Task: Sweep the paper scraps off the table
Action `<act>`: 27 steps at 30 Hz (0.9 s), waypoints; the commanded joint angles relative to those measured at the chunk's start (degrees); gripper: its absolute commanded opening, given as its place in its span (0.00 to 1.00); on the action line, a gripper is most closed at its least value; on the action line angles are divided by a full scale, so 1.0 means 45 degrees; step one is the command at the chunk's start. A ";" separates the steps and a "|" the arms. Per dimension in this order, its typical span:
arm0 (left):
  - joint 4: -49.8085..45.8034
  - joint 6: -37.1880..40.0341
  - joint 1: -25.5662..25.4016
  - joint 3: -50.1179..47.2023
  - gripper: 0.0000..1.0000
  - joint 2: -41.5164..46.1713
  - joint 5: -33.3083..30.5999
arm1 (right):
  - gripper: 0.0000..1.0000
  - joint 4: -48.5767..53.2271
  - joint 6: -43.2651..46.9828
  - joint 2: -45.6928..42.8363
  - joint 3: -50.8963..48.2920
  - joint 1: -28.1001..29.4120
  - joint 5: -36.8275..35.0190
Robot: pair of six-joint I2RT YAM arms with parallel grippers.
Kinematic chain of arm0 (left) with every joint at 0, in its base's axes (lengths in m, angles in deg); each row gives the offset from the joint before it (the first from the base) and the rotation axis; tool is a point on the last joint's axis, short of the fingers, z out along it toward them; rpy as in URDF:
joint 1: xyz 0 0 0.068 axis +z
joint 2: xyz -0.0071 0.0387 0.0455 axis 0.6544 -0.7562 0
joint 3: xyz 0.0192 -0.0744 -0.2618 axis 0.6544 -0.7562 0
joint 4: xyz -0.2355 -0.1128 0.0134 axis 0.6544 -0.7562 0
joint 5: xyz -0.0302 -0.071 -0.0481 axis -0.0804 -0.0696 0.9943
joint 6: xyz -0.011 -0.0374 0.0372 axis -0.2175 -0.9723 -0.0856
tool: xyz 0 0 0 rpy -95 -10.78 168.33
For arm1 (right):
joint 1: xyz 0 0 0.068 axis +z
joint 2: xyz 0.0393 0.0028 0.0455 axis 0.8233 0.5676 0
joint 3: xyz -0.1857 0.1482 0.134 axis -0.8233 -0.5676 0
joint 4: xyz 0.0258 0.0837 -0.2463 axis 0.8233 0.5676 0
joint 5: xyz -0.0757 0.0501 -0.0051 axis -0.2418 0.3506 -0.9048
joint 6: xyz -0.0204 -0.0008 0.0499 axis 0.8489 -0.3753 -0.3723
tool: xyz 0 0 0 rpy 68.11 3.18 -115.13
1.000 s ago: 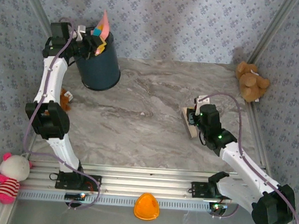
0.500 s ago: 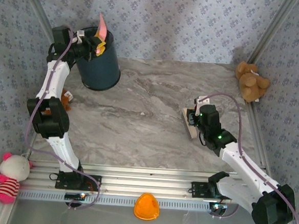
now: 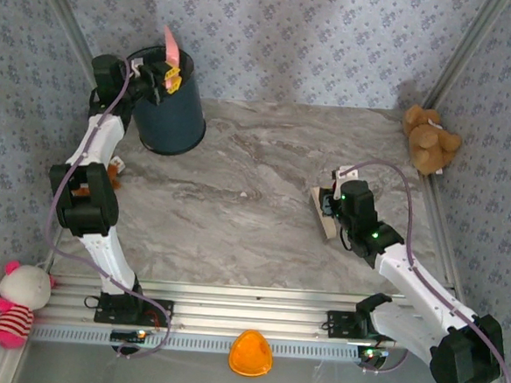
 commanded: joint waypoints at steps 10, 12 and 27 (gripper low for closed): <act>0.4722 -0.3547 0.0009 -0.0994 0.00 0.0290 -0.0566 | 0.00 -0.0213 -0.0181 -0.0145 0.0025 -0.0058 0.0062; 0.5059 -0.3706 -0.0049 -0.1143 0.00 0.0386 -0.0719 | 0.00 -0.0205 -0.0181 -0.0148 0.0026 -0.0057 0.0064; 0.8169 -0.5540 -0.0328 -0.2537 0.00 0.0772 -0.1886 | 0.00 -0.0210 -0.0220 -0.0105 -0.0042 -0.0051 0.0101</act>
